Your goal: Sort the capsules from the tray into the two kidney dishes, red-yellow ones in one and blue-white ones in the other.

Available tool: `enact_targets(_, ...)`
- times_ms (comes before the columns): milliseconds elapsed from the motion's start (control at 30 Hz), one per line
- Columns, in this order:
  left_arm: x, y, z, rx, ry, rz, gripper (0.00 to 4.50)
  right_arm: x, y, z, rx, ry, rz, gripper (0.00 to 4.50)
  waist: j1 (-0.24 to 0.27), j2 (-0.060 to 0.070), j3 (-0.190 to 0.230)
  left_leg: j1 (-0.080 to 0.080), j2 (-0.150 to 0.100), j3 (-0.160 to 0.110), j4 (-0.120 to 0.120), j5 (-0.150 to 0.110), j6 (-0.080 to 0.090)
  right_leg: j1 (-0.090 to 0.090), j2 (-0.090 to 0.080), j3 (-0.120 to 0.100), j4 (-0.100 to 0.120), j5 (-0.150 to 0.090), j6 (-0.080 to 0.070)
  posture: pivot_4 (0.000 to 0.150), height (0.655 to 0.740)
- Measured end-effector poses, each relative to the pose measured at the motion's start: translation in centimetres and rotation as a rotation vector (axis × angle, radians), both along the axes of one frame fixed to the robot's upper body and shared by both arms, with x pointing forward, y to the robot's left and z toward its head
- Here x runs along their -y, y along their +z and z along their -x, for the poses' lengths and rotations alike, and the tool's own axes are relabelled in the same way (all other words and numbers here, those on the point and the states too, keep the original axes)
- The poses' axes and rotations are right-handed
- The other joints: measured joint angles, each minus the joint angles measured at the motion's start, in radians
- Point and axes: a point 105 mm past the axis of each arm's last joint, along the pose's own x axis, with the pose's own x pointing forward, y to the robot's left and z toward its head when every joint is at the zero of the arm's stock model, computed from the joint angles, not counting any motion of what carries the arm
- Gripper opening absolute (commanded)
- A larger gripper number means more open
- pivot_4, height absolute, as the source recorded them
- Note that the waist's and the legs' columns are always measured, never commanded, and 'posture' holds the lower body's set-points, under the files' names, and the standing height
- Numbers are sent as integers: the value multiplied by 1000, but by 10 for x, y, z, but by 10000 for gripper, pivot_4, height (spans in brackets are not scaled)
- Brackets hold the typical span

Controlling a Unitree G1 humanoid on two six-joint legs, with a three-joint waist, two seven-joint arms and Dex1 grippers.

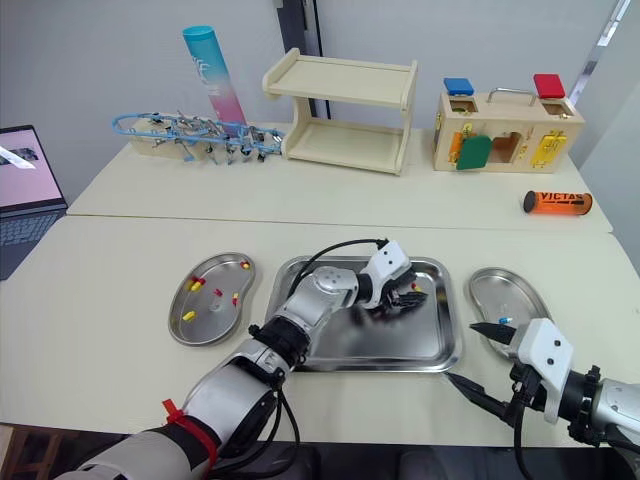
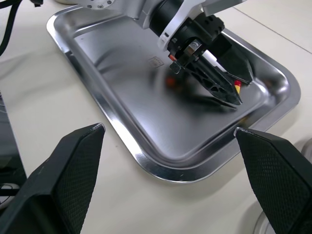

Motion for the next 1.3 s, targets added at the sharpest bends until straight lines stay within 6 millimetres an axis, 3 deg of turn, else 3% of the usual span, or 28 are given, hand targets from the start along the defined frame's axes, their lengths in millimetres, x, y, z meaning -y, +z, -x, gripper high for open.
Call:
enact_targets(267, 1, -1, 0, -2, -6, 6, 26606, 4, 2, -2, 13, -34, 7, 45000, 0, 0, 0, 0, 0, 0, 0, 0, 0, 0, 0, 0, 0, 0, 0, 1500, 7400)
enact_targets(367, 0, -2, 1, -2, -15, 0, 20939, 4, 3, -3, 15, -34, 7, 45000, 0, 0, 0, 0, 0, 0, 0, 0, 0, 0, 0, 0, 0, 0, 0, 1500, 7400)
enact_targets(600, -3, -3, 3, -8, -27, 3, 165, 4, 5, -7, 22, -37, 14, 45000, 0, 0, 0, 1, 0, 0, 0, 0, 0, 1, 0, 0, 0, 0, 0, 1500, 7400)
enact_targets(967, -21, 2, 7, 7, -40, 18, 165, 0, 7, -10, 30, -25, 13, 45000, -2, 0, 0, 0, 0, -1, 0, 0, -1, 0, 0, 0, 1, 0, 0, 1500, 7400)
enact_targets(1167, -49, 49, 10, 84, -13, 123, 165, -3, 13, -13, 48, 17, 23, 45000, -3, 0, 0, 0, 0, -1, 0, 1, -2, 0, 0, 0, 0, 0, 0, 1500, 7400)
enact_targets(1300, -99, 86, 16, 135, 77, 158, 165, -12, 19, -19, 63, 88, 23, 45000, -14, 1, -1, 1, 0, -1, -1, 2, -2, 0, 0, 0, 1, 0, 0, 1500, 7400)
